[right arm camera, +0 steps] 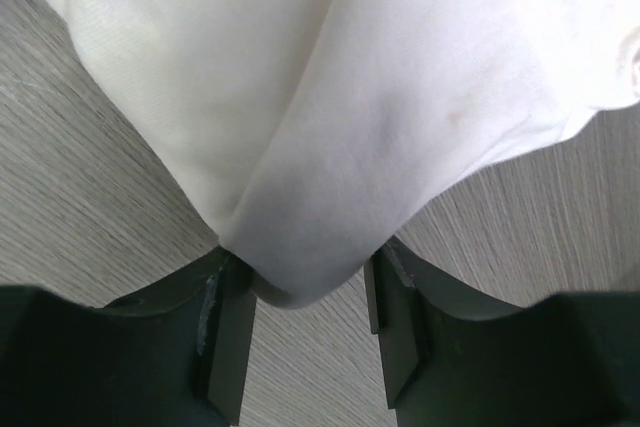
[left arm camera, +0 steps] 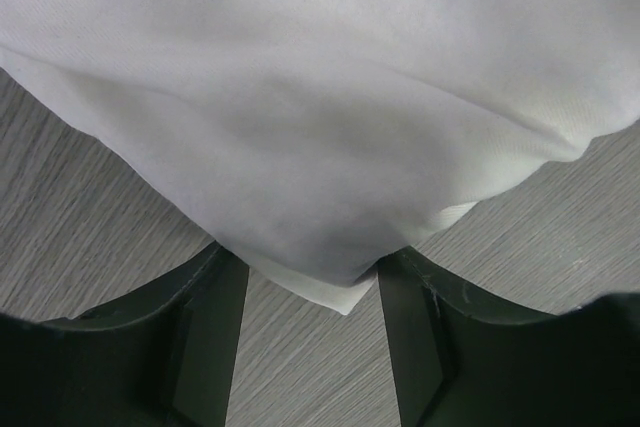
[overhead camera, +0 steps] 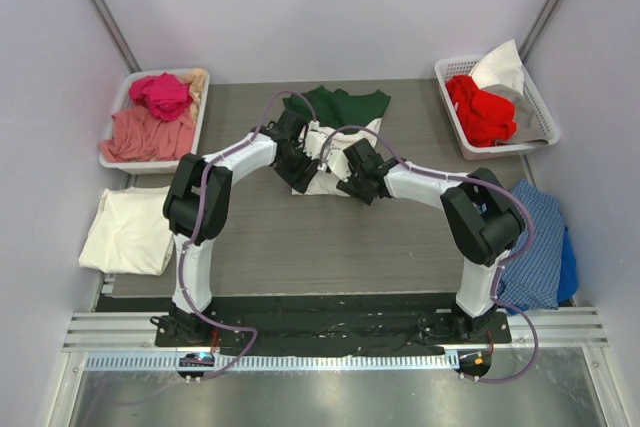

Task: Fold and stack the t-shirts
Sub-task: Grab one side of the 2/3 rectangular tshirt with both arms

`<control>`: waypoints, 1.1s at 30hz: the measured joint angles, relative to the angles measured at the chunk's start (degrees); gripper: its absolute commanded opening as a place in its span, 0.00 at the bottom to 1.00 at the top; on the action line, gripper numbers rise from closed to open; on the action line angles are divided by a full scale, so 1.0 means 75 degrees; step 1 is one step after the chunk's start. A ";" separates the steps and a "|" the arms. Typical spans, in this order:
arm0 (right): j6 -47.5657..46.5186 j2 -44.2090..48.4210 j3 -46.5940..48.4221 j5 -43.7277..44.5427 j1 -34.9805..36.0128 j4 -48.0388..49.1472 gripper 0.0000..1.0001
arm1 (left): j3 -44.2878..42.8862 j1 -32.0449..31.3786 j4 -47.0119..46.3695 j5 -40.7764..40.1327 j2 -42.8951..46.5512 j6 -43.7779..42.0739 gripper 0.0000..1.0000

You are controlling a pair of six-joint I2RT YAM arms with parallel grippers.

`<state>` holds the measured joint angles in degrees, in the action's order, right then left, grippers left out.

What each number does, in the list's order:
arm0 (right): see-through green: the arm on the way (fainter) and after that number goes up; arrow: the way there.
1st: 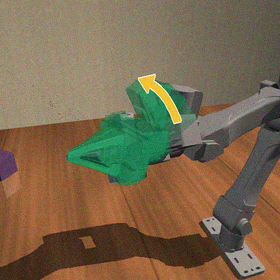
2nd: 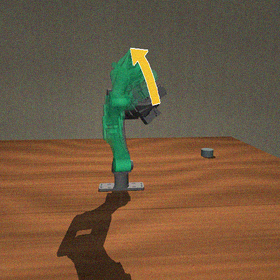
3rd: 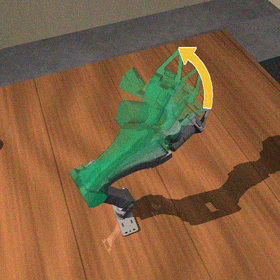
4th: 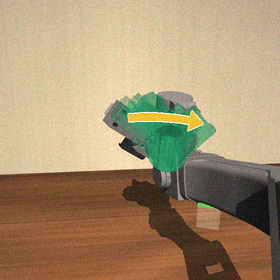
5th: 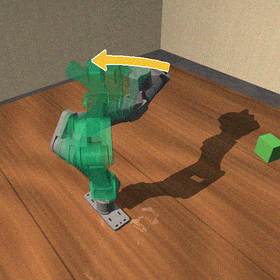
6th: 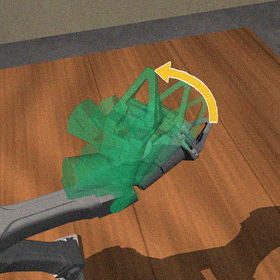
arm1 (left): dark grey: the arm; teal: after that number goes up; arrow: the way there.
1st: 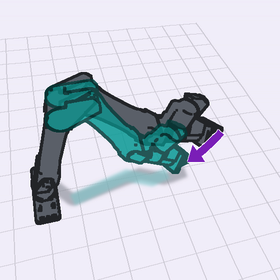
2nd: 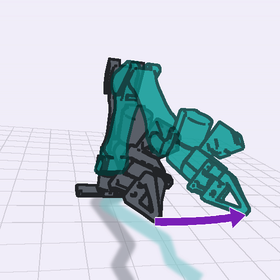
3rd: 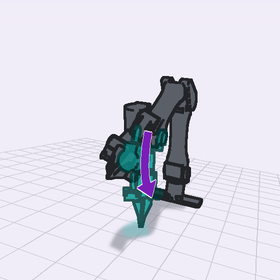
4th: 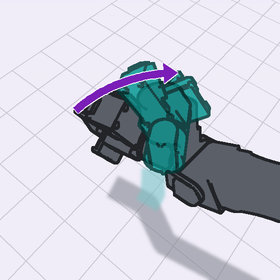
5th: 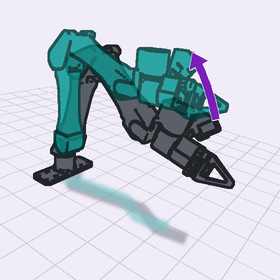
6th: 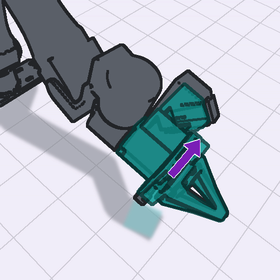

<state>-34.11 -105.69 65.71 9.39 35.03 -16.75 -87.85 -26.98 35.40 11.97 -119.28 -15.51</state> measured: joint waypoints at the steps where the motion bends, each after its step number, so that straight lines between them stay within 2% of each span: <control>1: 0.0003 -0.0044 0.0020 -0.0015 0.0000 0.0000 0.47 | 0.0006 -0.0003 -0.0003 0.0000 0.0000 0.0000 0.55; 5: 0.0032 -0.0152 0.0111 -0.0093 0.0000 0.0003 0.41 | 0.0032 -0.0006 -0.0052 -0.0003 0.0000 0.0000 0.52; 8: 0.0061 -0.0201 0.0134 -0.0149 0.0000 0.0009 0.29 | 0.0044 -0.0038 -0.0082 -0.0003 0.0003 -0.0006 0.43; 9: 0.0076 -0.0216 0.0143 -0.0166 0.0000 0.0009 0.18 | 0.0047 -0.0052 -0.0085 0.0000 0.0003 -0.0012 0.36; 11: 0.0099 -0.0248 0.0154 -0.0187 0.0000 0.0015 0.06 | 0.0047 -0.0087 -0.0076 0.0006 0.0003 0.0000 0.28; 12: 0.0128 -0.0259 0.0154 -0.0195 0.0000 0.0020 0.01 | 0.0047 -0.0108 -0.0055 0.0029 0.0003 0.0006 0.19; 14: 0.0140 -0.0259 0.0154 -0.0192 0.0000 0.0032 0.01 | 0.0044 -0.0149 -0.0015 0.0058 0.0009 -0.0003 0.09; 15: 0.0154 -0.0259 0.0154 -0.0201 0.0000 0.0029 0.01 | 0.0047 -0.0154 0.0012 0.0070 0.0017 0.0003 0.00; 23: 0.0175 0.0289 -0.0219 -0.0443 0.0102 -0.0455 0.01 | 0.0554 -0.0289 0.0189 0.0012 0.0428 -0.0143 0.00; 33: 0.0175 0.2378 -0.0621 -0.1218 0.1177 -0.2675 0.01 | 0.1515 -0.0941 0.1903 -0.0073 0.1480 -0.0525 0.00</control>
<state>-32.80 -87.85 61.06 0.25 43.86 -36.82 -76.49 -34.04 49.67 11.42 -108.18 -19.44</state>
